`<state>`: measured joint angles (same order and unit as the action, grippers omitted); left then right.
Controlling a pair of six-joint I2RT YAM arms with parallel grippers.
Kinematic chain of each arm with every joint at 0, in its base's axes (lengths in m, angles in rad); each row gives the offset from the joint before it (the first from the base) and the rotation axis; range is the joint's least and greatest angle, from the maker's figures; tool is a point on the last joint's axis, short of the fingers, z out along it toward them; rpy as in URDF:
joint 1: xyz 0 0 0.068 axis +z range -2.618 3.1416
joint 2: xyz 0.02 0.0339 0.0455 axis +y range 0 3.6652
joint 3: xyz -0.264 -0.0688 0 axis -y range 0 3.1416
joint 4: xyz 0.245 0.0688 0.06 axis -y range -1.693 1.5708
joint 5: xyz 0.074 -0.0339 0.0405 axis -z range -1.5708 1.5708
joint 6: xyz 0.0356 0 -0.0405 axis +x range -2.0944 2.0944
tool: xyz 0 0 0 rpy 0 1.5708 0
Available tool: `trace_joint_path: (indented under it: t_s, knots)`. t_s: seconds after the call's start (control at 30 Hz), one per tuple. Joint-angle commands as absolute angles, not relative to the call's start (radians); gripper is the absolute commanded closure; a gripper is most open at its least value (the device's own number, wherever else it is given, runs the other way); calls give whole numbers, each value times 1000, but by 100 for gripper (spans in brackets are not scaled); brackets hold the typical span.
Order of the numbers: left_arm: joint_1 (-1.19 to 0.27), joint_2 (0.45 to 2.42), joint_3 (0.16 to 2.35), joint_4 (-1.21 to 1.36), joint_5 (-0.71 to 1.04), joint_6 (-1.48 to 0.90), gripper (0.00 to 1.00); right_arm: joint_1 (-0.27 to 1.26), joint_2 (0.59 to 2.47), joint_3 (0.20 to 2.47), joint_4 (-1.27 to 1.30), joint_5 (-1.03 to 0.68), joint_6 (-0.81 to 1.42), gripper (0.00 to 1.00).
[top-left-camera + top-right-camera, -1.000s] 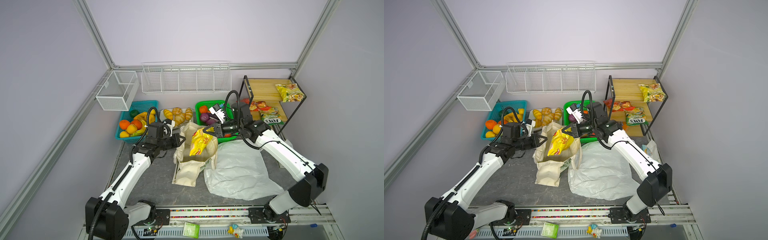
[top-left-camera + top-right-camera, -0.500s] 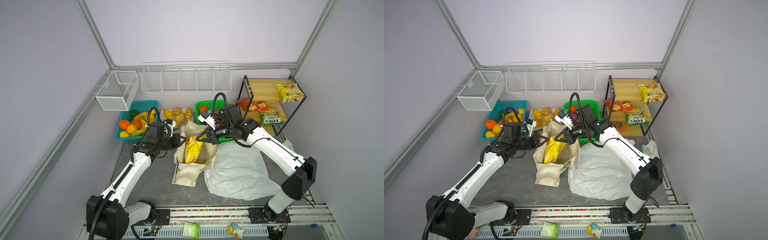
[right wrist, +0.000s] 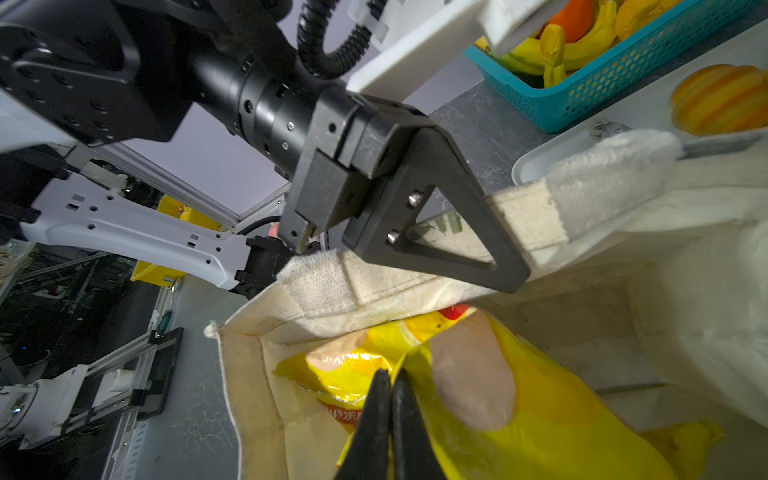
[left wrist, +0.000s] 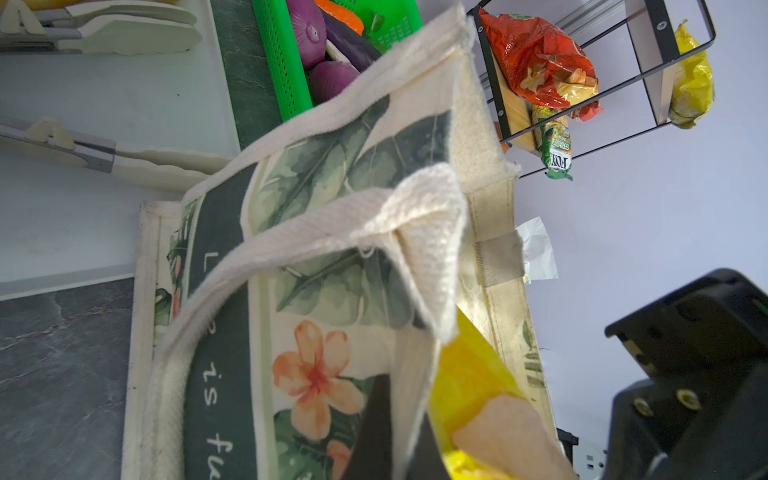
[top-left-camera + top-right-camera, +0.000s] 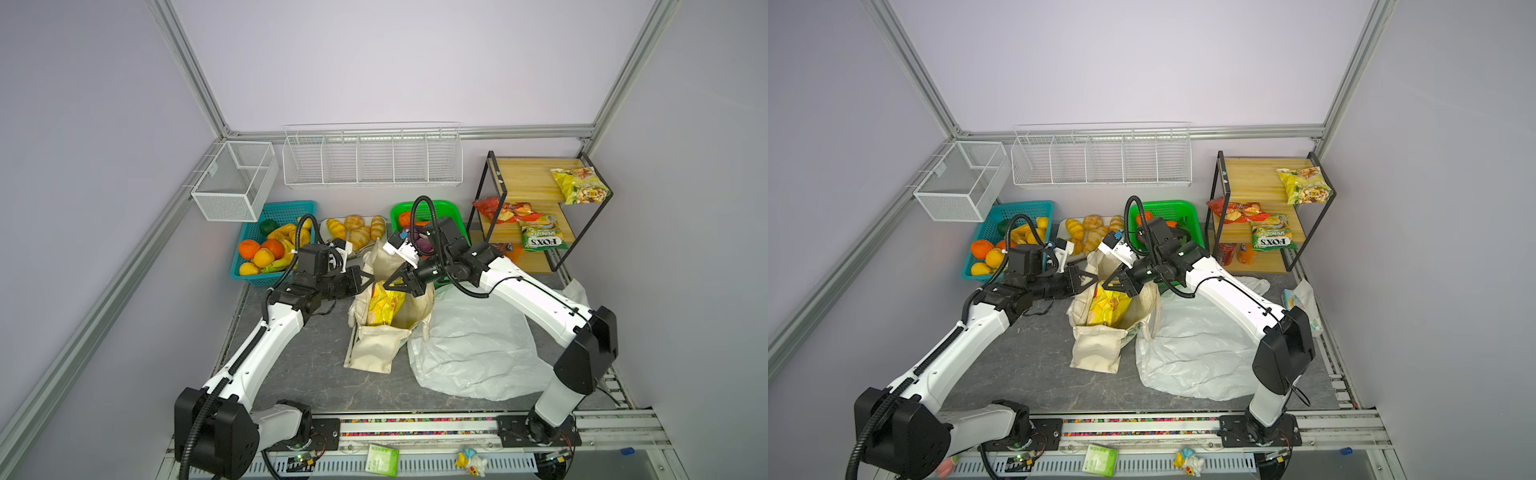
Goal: Place the mixed food into the grocery bags and tie them
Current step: 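Lower the chip bag into the tote held open by the left gripper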
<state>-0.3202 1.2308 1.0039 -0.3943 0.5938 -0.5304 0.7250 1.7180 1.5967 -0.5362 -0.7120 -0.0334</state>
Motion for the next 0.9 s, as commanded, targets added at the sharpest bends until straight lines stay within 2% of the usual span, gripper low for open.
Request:
trace_joint_path:
  t_s: [0.0,0.07,0.17,0.47,0.67,0.87]
  knots:
    - [-313,1226,1029,-328,644,-565,100,742,1695,1530,-454,-694,-28,94]
    - [-310,1226,1028,-328,644,-565,100,757,1708,1513,-481,-691,-51,93]
    - [-305,1229,1028,-331,641,-560,100,778,1721,1516,-536,-664,-84,85]
    - [-304,1225,1030,-380,596,-521,100,714,1591,1499,-515,-636,-42,44]
    - [-301,1223,1053,-446,578,-483,100,623,1438,1496,-529,-521,3,33]
    - [-300,1226,1057,-436,580,-483,100,511,1329,1531,-610,-369,19,28]
